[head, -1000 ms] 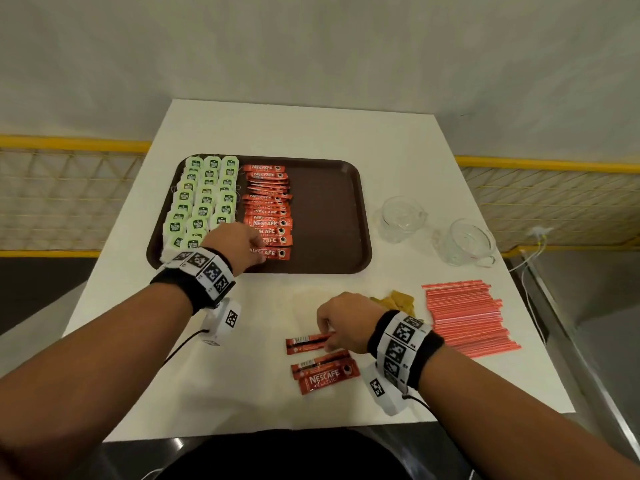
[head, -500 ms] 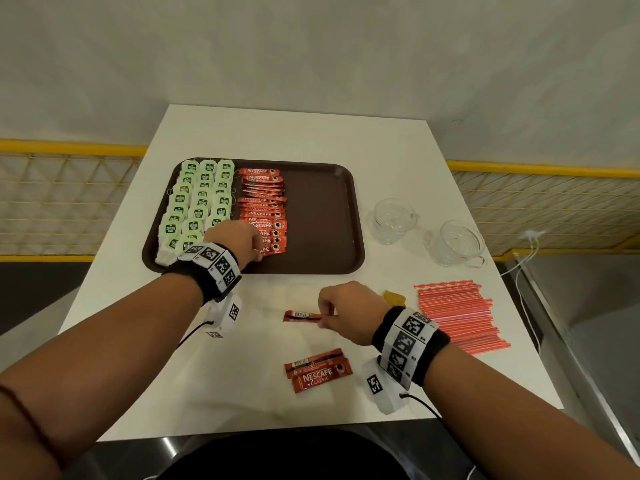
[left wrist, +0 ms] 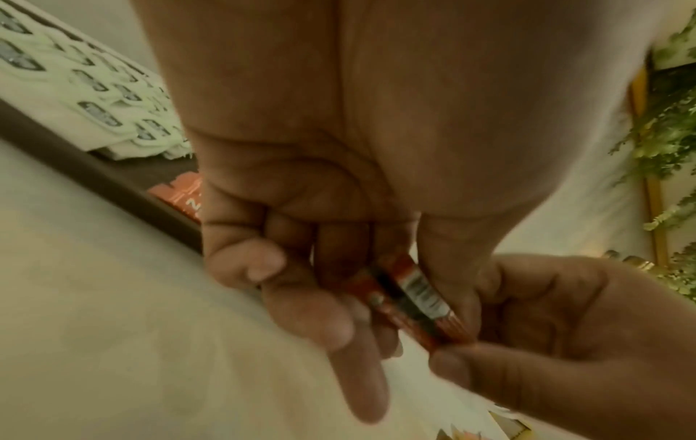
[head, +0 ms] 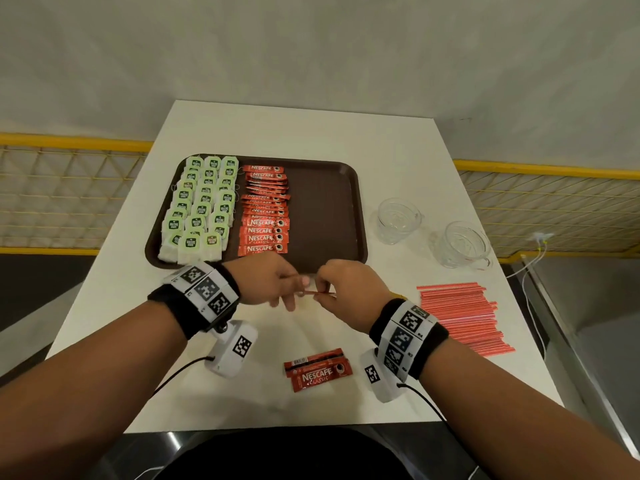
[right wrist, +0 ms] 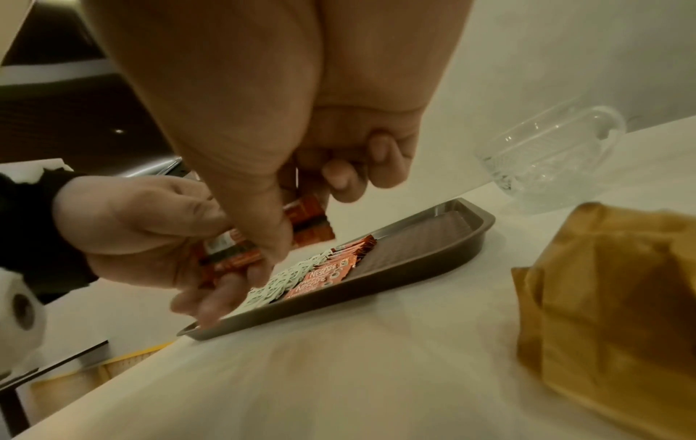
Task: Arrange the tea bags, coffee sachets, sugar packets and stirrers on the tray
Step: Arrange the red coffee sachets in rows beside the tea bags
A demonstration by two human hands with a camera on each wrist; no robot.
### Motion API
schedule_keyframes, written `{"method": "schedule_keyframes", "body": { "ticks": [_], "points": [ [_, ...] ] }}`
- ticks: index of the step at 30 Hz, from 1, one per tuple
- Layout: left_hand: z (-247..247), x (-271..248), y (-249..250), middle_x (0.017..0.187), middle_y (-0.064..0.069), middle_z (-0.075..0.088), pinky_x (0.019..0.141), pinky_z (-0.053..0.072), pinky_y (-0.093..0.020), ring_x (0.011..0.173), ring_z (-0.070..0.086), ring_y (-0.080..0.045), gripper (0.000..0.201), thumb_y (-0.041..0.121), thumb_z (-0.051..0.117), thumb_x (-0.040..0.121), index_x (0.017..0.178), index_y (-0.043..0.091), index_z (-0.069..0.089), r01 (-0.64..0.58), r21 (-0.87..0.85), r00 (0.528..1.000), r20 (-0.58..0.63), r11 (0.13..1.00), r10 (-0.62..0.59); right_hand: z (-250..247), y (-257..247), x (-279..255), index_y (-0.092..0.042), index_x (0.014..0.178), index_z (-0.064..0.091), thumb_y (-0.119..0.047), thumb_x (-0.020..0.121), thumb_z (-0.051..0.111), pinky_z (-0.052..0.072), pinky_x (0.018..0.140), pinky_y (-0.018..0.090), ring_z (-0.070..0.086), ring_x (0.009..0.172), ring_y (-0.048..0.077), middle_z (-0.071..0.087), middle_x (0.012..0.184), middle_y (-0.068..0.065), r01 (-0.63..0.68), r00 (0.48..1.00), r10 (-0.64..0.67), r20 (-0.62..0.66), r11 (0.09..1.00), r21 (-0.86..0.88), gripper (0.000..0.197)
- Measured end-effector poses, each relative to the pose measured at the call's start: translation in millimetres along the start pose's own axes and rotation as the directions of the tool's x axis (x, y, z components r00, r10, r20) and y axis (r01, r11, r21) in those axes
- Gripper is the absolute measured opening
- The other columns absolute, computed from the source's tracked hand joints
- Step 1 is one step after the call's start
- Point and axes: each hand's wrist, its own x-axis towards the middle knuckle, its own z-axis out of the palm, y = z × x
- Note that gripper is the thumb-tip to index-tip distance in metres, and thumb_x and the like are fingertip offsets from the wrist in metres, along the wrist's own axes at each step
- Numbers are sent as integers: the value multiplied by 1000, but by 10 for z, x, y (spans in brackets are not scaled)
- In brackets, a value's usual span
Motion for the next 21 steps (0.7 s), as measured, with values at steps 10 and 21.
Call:
{"method": "schedule_keyframes", "body": {
  "ticks": [10, 21],
  "points": [
    [-100, 91, -361, 80, 16, 66, 70, 43, -20, 77, 60, -3, 4, 31, 66, 89, 91, 33, 68, 122, 206, 944, -325, 971, -50, 60, 17, -57, -25, 102, 52, -50, 73, 80, 49, 77, 31, 54, 86, 14, 55, 99, -7, -36, 956, 28, 290, 999, 21, 48],
    [-288, 272, -666, 98, 9, 69, 86, 55, -34, 94, 63, -15, 15, 36, 70, 85, 100, 32, 71, 432, 305, 848, -456, 849, -268, 318, -13, -99, -21, 101, 67, -40, 80, 76, 47, 73, 32, 58, 89, 20, 64, 99, -1, 165, 817, -44, 575, 973, -160, 30]
  ]
}}
